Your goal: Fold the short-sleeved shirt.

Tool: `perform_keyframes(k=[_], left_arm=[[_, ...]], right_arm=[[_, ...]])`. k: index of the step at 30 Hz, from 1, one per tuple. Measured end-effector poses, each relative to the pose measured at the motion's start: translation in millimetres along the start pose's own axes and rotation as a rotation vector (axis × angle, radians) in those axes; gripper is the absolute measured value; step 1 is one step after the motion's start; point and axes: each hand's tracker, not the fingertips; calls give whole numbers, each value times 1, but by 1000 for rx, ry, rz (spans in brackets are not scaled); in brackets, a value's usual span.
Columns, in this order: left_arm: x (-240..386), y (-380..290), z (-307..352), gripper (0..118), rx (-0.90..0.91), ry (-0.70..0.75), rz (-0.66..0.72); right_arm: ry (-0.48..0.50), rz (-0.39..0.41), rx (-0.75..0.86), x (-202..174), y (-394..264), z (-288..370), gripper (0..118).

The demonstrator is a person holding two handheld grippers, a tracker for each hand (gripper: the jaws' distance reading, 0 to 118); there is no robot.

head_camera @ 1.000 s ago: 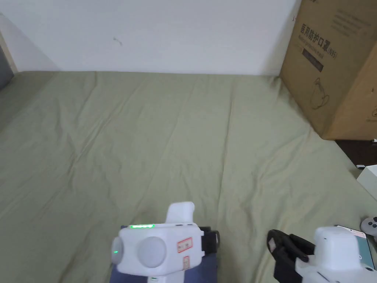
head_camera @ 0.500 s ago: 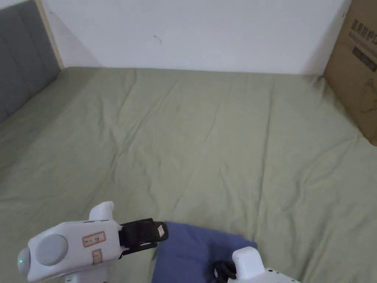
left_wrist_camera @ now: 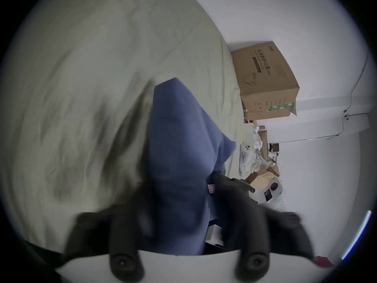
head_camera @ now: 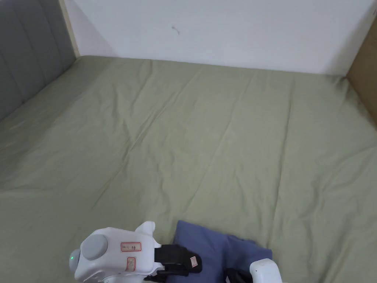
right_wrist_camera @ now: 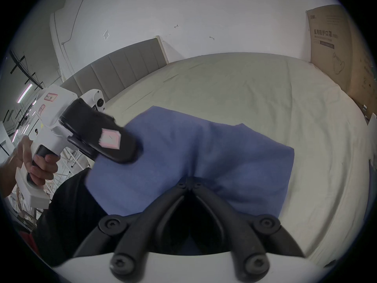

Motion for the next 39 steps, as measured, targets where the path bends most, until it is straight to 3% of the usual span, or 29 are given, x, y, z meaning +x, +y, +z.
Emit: perform_keyframes(k=[4, 9, 12, 20, 27, 29, 32, 39], left_arm=[[-4, 1, 12, 22, -9, -94, -12], [-28, 20, 49, 22, -19, -29, -38], [-63, 50, 128, 22, -9, 48, -62], [-138, 139, 315, 22, 70, 469, -44], [-189, 189, 394, 22, 136, 775, 12], [-183, 173, 380, 30, 195, 864, 85], [-181, 180, 405, 64, 271, 1075, 82], [-84, 154, 431, 67, 413, 1409, -287]], right_arm=[[7, -20, 2, -4, 10, 12, 0], [44, -18, 41, -16, 27, 51, 0], [51, -20, 50, -25, 31, 69, 0], [59, -32, -38, -57, 22, 70, 0], [82, -77, -83, -78, 27, 54, 0], [93, -74, -74, -81, 32, 55, 0], [98, -62, -49, -83, 40, 60, 0], [129, -69, 70, -81, 53, 89, 0]])
